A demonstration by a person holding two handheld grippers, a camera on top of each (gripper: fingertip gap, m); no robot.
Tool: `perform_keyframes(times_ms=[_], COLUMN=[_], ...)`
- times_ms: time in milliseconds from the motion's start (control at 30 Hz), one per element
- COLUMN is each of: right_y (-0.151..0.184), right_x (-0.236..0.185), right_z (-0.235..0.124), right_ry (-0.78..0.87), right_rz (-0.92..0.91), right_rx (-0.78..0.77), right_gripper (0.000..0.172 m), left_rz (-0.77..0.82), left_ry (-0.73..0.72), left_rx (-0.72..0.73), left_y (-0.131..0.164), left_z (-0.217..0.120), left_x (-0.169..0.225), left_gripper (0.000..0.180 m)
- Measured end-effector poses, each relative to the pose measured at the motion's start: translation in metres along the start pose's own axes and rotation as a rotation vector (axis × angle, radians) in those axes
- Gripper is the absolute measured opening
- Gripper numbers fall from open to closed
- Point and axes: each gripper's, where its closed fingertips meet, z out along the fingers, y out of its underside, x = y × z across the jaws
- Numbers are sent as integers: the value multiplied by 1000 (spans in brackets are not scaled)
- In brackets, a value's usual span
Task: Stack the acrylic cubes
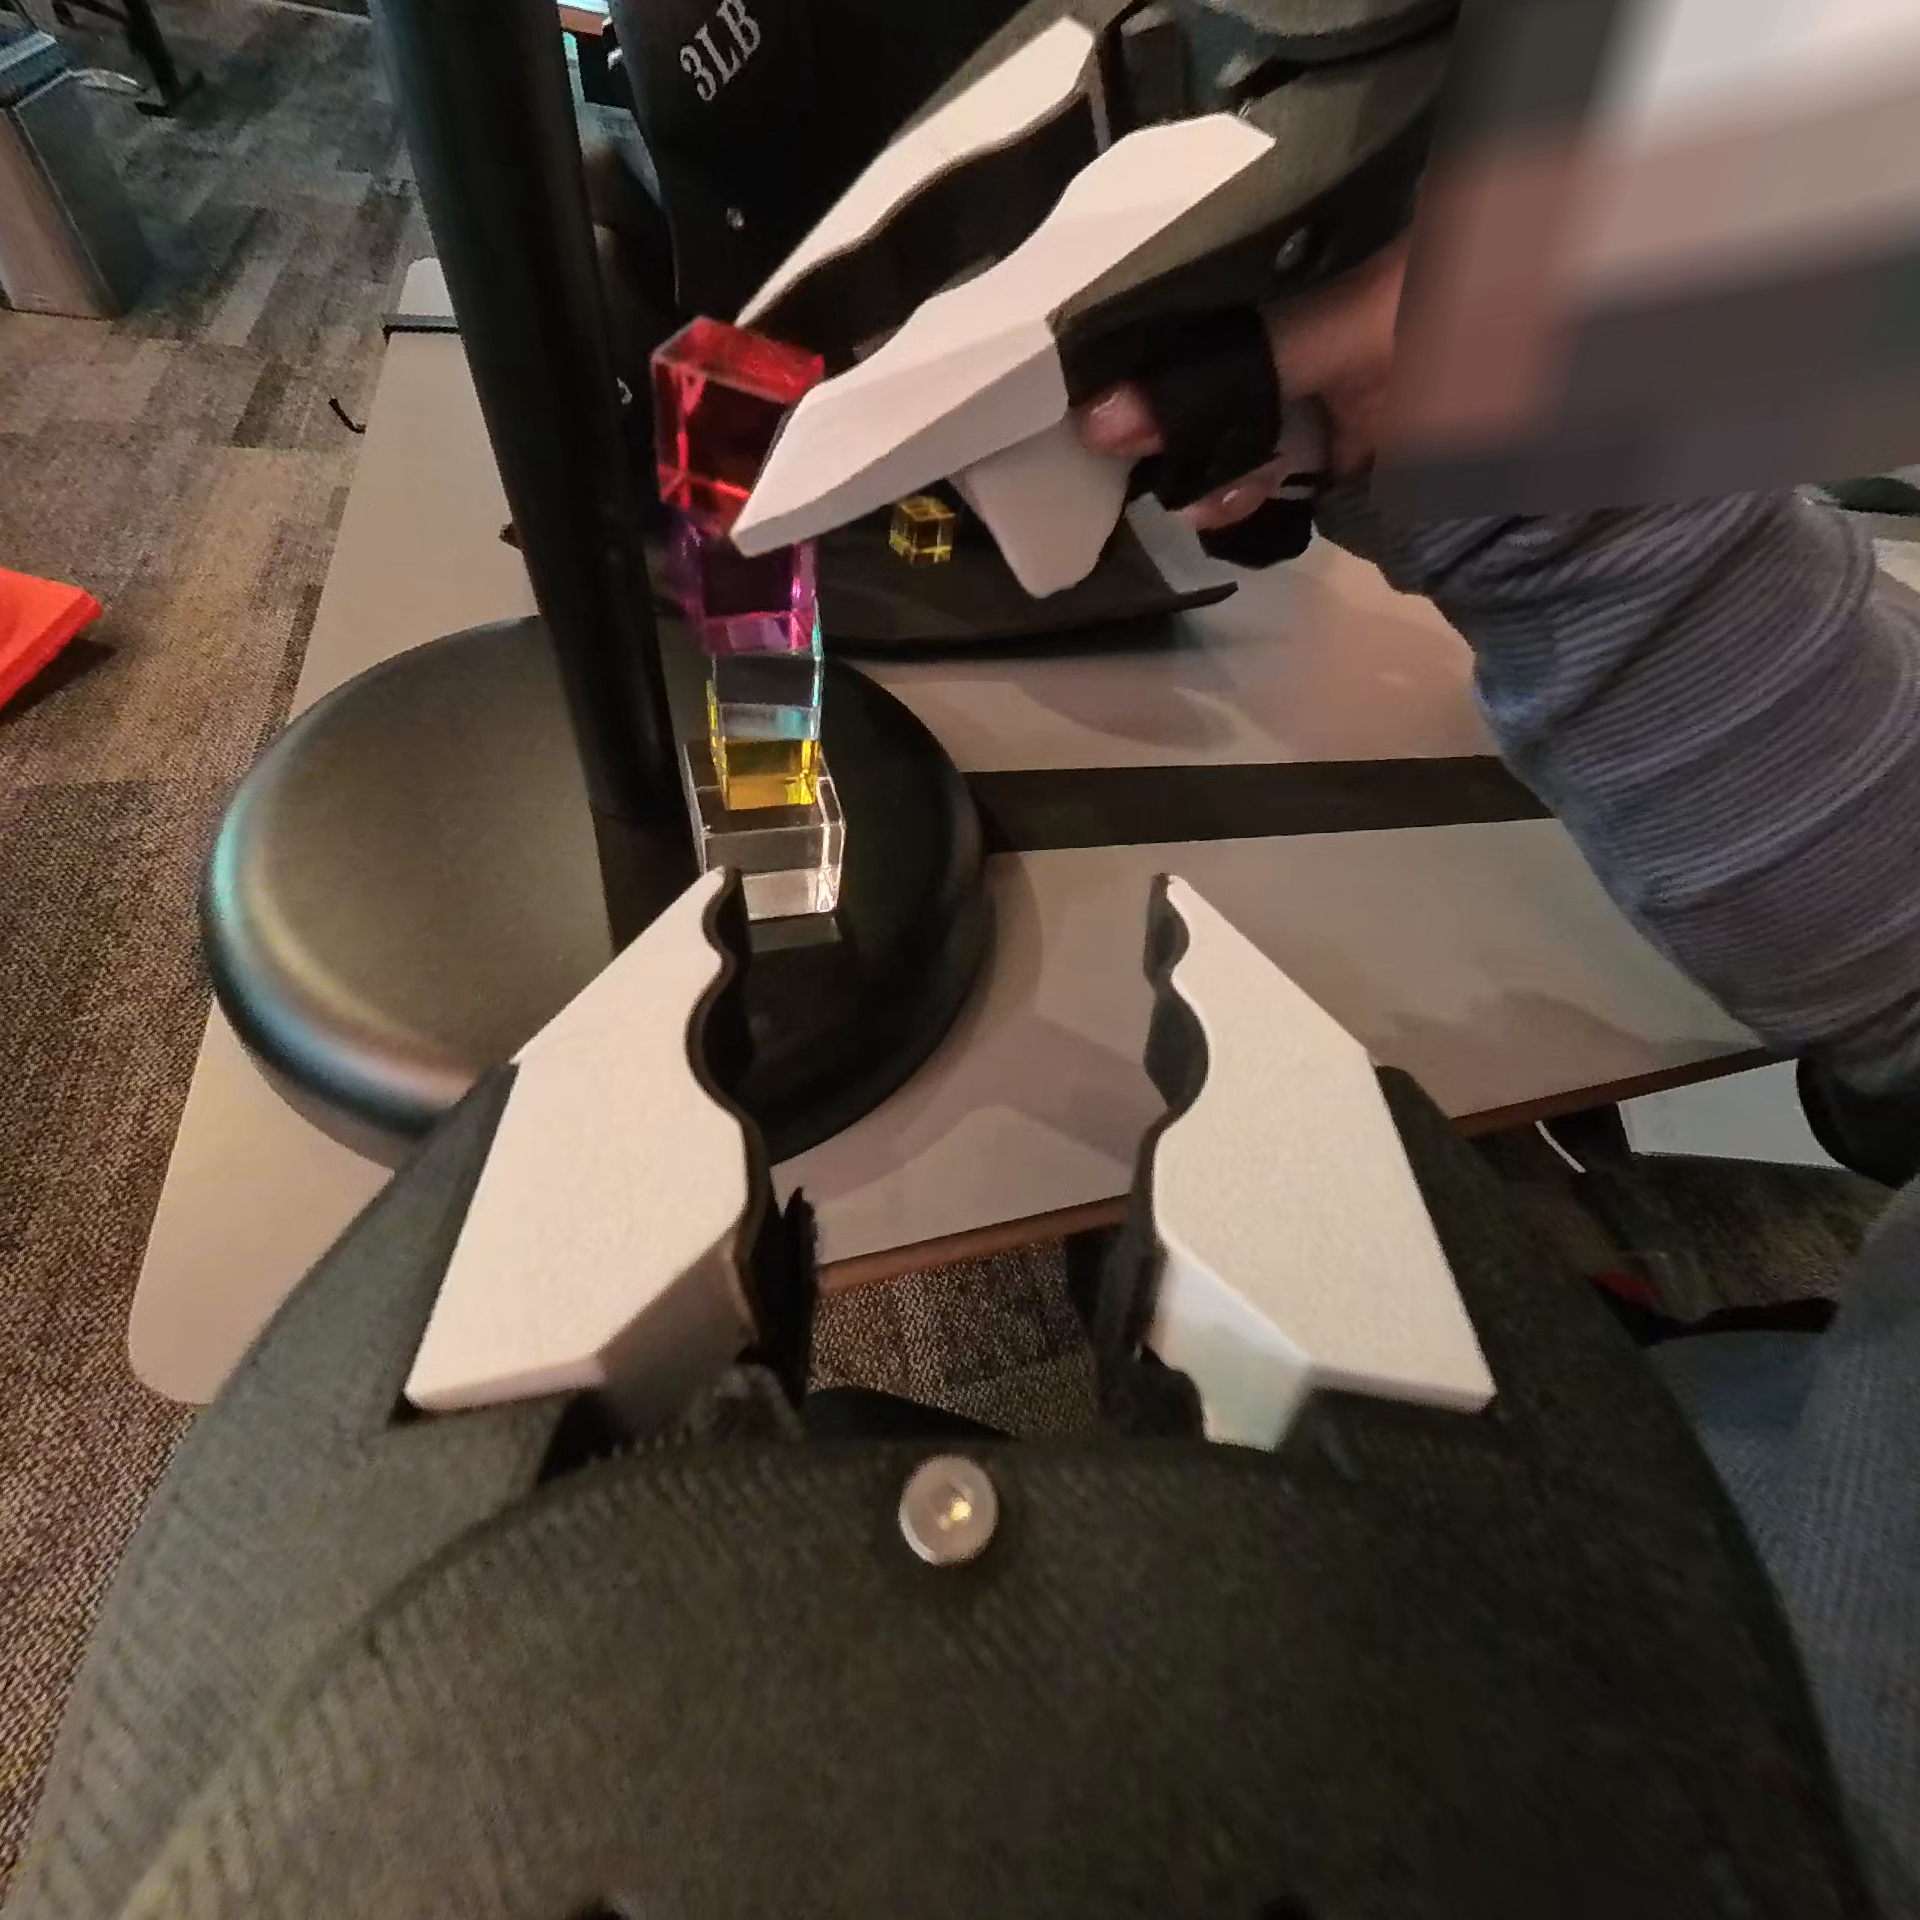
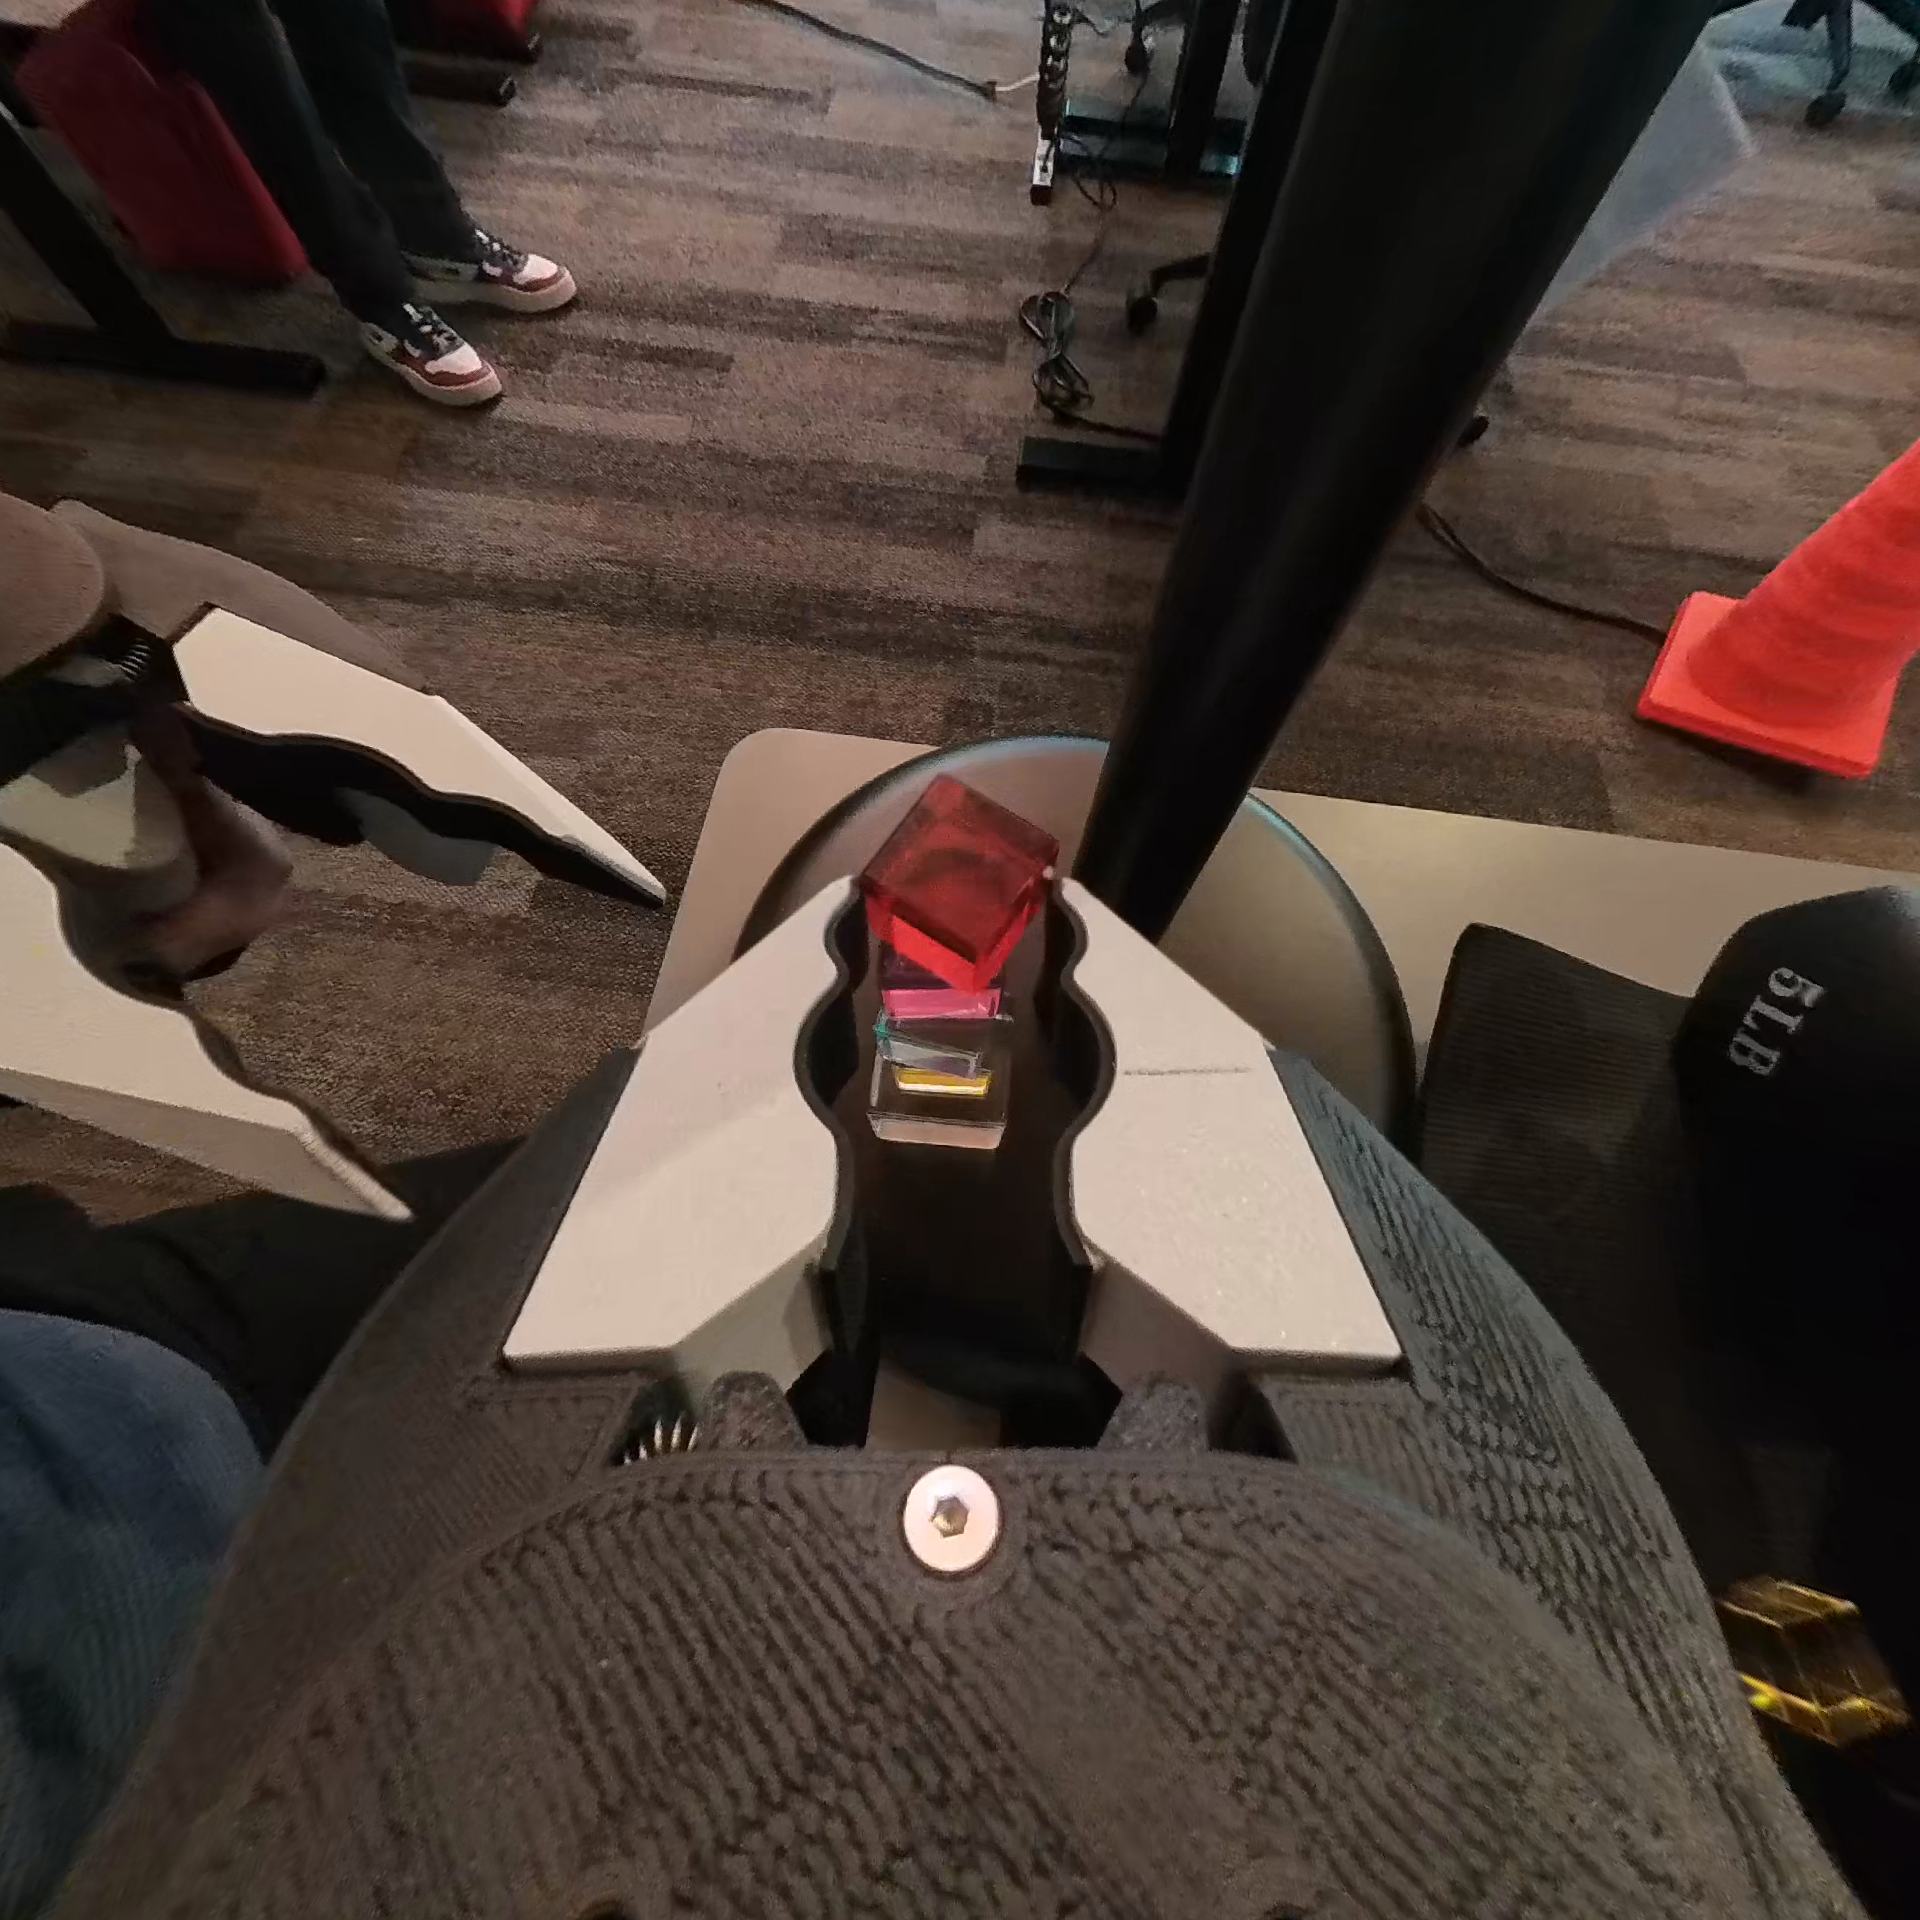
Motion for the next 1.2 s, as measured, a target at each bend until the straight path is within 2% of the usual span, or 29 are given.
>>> perform_keyframes(times_ms=[67, 167, 233, 300, 367, 433, 500, 533, 633, 733, 800, 833, 867, 933, 1000, 1100, 1200], right_y=[-1, -3, -2, 6, 27, 56, 90, 106, 147, 184, 195, 191, 188, 188, 190, 194, 198], right_x=[0, 2, 8, 22, 45, 72, 95, 103, 116, 117, 119, 121, 120, 120, 123, 127, 131], right_z=[-1, -13, -32, -59, -89, -122, -158, -176, -221, -243, -245, -249, -248, -243, -245, -252, -256], right_ry=[1, 19, 64, 156, 290, 483, 695, 795, 1037, 1185, 1219, 1228, 1205, 1168, 1176, 1168, 1159], right_rz=[10, 33, 49, 71, 106, 105, 54, 7, -143, -250, -298, -267, -256, -252, -233, -160, -99], right_rx=[19, 73, 139, 232, 314, 386, 420, 425, 434, 423, 396, 425, 468, 478, 479, 526, 556], right_gripper=[35, 54, 61, 61, 60, 56, 52, 51, 41, 33, 14, 22, 22, 22, 20, 18, 18], left_rz=[-1, 0, 6, 18, 23, 37, 81, 125, 237, 148, 128, 133, 115, 36, -22, -40, -27], left_ry=[3, 6, 0, 9, 77, 222, 344, 359, 272, 159, 25, -56, -98, -115, -117, -123, -157], left_rx=[-2, -8, -12, 3, 51, 91, 86, 77, 111, 122, 84, 72, 40, -59, -164, -246, -306], left_y=[0, 2, 3, 1, -8, -17, -18, -16, -21, -40, -51, -57, -60, -58, -48, -36, -26], left_z=[1, 4, 4, 4, 6, 18, 42, 58, 116, 179, 220, 237, 253, 285, 312, 338, 354], left_x=[1, 1, 1, 3, 19, 58, 104, 121, 141, 119, 82, 59, 43, 20, 5, -4, -10], left_gripper=[76, 78, 78, 76, 70, 62, 41, 31, 22, 31, 32, 32, 37, 57, 67, 69, 63])
